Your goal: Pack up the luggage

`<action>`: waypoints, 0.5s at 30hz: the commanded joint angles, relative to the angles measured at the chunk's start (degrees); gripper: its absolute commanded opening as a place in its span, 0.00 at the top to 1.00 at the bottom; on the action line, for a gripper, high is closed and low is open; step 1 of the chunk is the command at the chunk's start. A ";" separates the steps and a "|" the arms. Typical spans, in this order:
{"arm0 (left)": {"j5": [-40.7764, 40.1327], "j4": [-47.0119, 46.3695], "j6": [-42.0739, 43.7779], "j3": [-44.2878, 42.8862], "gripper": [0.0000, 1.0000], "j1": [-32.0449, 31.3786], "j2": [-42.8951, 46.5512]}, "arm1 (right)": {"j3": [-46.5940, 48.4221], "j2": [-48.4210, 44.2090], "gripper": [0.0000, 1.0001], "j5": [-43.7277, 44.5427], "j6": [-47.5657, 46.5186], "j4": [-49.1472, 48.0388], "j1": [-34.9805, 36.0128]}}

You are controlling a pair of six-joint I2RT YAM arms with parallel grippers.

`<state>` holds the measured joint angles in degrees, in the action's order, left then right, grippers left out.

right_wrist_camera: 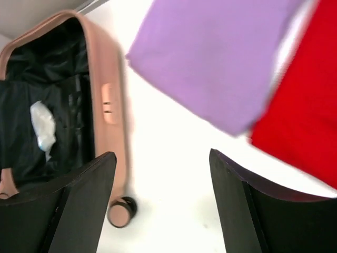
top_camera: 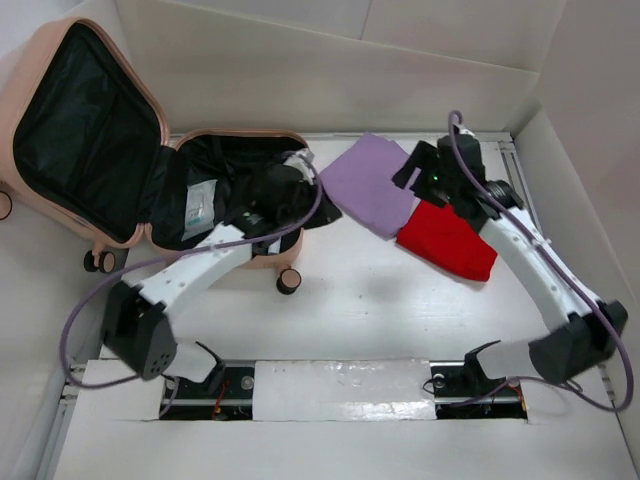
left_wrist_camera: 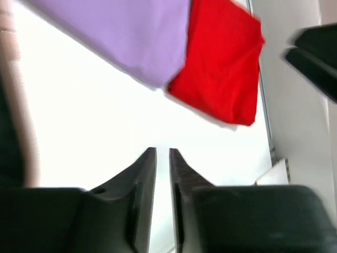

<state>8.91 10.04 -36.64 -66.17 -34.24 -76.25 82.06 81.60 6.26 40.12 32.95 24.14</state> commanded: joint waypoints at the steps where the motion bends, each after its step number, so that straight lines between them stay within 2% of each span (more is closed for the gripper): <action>1: -0.65 -9.76 -7.26 -1.60 0.80 -2.76 -6.44 | -5.66 -6.88 0.23 0.33 -2.33 3.34 -1.28; 2: -0.65 -13.61 -9.48 0.06 0.66 -2.76 -10.20 | -6.73 -9.85 0.23 0.33 -2.85 4.13 -1.29; 4: -3.36 -14.61 -13.00 0.60 0.54 -2.76 -13.91 | -10.41 -12.68 0.23 -0.19 -3.37 5.63 -2.95; 5: -4.50 -14.61 -17.54 0.61 0.50 -2.76 -17.23 | -11.65 -14.18 0.23 -0.72 -3.38 6.50 -2.96; 8: -7.31 -18.65 -23.89 2.54 0.43 -2.76 -20.42 | -16.04 -19.98 0.23 -3.09 -3.38 7.13 -4.54; 11: -8.73 -21.37 -31.28 3.07 0.42 -3.29 -26.03 | -18.94 -25.86 0.23 -5.46 -4.08 7.66 -5.68; 15: -12.24 -19.81 -37.00 -2.37 0.39 -4.60 -32.80 | -20.44 -28.42 0.23 -8.54 -4.08 8.27 -5.68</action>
<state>0.97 -9.58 -64.90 -65.52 -38.61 -104.16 62.30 55.00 1.37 37.17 41.65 18.70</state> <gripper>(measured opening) 0.600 0.773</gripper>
